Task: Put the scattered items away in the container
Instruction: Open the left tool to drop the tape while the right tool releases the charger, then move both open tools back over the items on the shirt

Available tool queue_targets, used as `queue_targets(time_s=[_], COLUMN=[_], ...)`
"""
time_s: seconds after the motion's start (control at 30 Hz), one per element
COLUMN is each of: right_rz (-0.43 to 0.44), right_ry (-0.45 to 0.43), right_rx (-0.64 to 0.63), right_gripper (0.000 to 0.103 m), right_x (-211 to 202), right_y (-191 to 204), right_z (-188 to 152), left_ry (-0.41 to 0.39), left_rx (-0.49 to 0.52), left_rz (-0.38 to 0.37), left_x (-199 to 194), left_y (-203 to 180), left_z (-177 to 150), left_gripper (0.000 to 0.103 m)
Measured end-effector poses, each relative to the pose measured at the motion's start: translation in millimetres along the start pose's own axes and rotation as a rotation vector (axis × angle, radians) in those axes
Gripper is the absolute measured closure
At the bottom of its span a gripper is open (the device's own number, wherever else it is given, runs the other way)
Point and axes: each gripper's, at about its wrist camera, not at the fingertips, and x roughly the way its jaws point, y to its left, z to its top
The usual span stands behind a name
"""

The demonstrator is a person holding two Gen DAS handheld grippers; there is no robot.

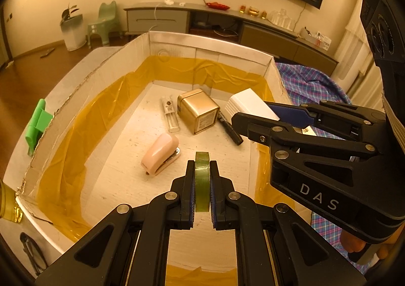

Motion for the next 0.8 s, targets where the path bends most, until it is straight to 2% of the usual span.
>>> queue_targets(time_s=[0.27, 0.37, 0.47, 0.8], right_rz=[-0.01, -0.013, -0.009, 0.006], right_ry=[-0.002, -0.003, -0.006, -0.02], right_rx=[0.013, 0.026, 0.03, 0.038], right_gripper=[0.07, 0.07, 0.07, 0.07], right_x=[0, -1, -3, -12], right_y=[-3, -6, -7, -2], right_z=[-1, 0, 1, 2], left_ry=[0.02, 0.035, 0.037, 0.008], left_rx=[-0.037, -0.071, -0.077, -0.091], left_rz=[-0.016, -0.03, -0.025, -0.005], left_x=[1, 2, 1, -16], left_y=[2, 7, 7, 7], left_z=[1, 1, 2, 7], left_gripper=[0.092, 0.081, 0.075, 0.074])
